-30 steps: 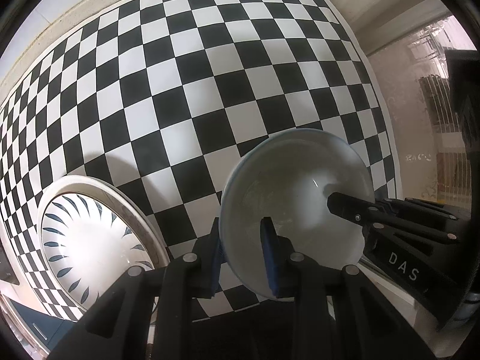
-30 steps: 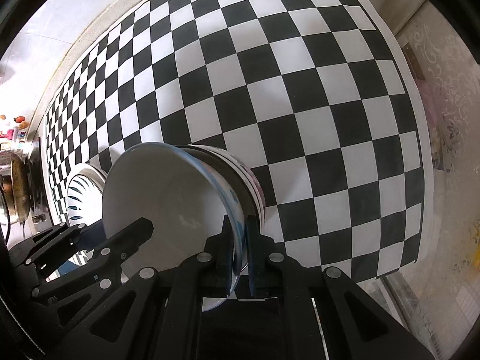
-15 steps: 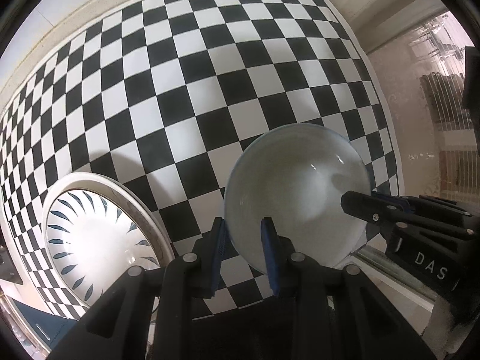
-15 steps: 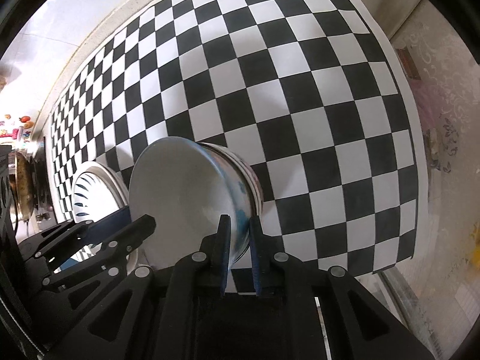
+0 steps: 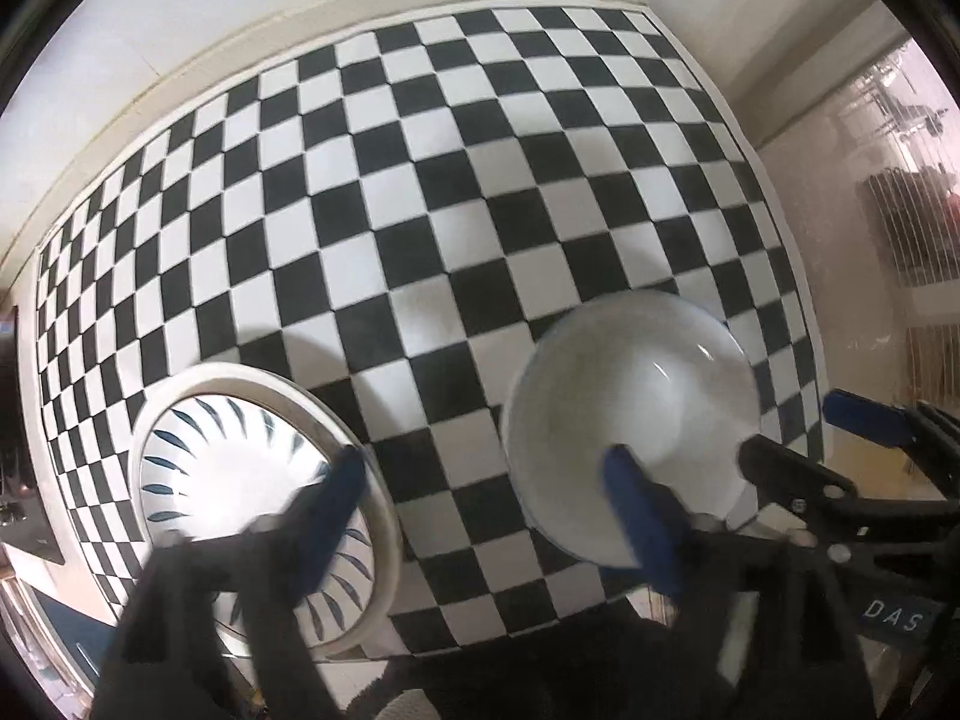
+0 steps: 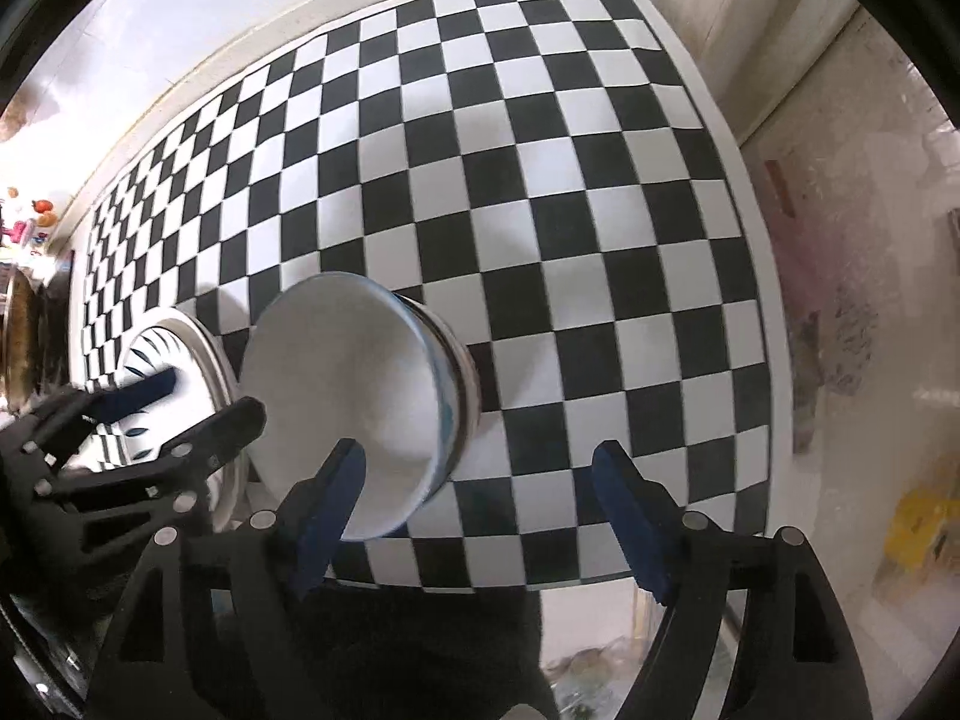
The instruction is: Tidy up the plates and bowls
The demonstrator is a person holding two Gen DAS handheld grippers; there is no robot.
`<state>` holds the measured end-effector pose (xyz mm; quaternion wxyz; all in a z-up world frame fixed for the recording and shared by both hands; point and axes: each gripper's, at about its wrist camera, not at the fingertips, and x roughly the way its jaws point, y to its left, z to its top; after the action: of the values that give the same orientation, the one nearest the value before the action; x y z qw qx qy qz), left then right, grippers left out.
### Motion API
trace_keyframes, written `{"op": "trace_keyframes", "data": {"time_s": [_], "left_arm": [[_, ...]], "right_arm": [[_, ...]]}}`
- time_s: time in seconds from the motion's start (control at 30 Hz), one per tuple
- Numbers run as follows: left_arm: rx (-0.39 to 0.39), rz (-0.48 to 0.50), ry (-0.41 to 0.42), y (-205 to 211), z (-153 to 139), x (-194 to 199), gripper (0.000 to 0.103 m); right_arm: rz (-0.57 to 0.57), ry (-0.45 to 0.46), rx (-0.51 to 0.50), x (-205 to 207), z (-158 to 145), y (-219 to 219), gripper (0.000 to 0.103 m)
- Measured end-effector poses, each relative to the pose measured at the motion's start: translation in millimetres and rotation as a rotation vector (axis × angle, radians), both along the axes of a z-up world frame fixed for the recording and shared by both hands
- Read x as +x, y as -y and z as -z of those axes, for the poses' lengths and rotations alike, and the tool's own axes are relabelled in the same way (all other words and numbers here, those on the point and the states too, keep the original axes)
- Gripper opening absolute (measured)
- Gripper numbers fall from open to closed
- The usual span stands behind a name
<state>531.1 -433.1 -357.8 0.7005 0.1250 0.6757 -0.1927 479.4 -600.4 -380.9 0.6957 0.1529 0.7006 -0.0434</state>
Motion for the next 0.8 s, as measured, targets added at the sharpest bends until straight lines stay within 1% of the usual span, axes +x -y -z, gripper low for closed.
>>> {"op": "trace_keyframes", "data": {"time_s": [0.1, 0.2, 0.3, 0.43, 0.53, 0.57, 0.6, 0.63, 0.67, 0.73, 0.77, 0.8], "left_arm": [[-0.016, -0.021, -0.011, -5, 0, 3, 0.087], [-0.012, -0.023, 0.007, -6, -2, 2, 0.087], [-0.017, -0.018, 0.033, -7, -11, -4, 0.087], [-0.022, -0.032, 0.103, -12, -38, -14, 0.087], [-0.066, -0.048, 0.153, -20, -68, -21, 0.086], [-0.083, -0.043, 0.169, -22, -78, -24, 0.085], [-0.097, -0.039, 0.186, -23, -88, -28, 0.076], [-0.108, -0.033, 0.208, -26, -100, -34, 0.067], [-0.113, -0.031, 0.215, -27, -106, -36, 0.065], [-0.133, -0.021, 0.231, -30, -122, -44, 0.058], [-0.138, -0.017, 0.245, -31, -130, -48, 0.057], [-0.145, -0.011, 0.255, -33, -137, -52, 0.057]], "right_arm": [[-0.007, 0.008, -0.027, -2, -2, 1, 0.081], [0.005, 0.018, -0.029, -3, -3, 2, 0.081], [0.025, 0.042, -0.028, -8, -13, 3, 0.081], [0.052, 0.098, -0.036, -18, -38, 3, 0.081], [0.053, 0.161, -0.062, -31, -69, -2, 0.080], [0.052, 0.179, -0.068, -34, -77, -4, 0.078], [0.052, 0.199, -0.073, -39, -87, -5, 0.073], [0.049, 0.221, -0.078, -44, -99, -8, 0.069], [0.047, 0.233, -0.079, -47, -105, -10, 0.065], [0.042, 0.262, -0.072, -57, -122, -14, 0.061], [0.041, 0.274, -0.072, -61, -129, -15, 0.058], [0.040, 0.287, -0.072, -65, -137, -17, 0.058]]}}
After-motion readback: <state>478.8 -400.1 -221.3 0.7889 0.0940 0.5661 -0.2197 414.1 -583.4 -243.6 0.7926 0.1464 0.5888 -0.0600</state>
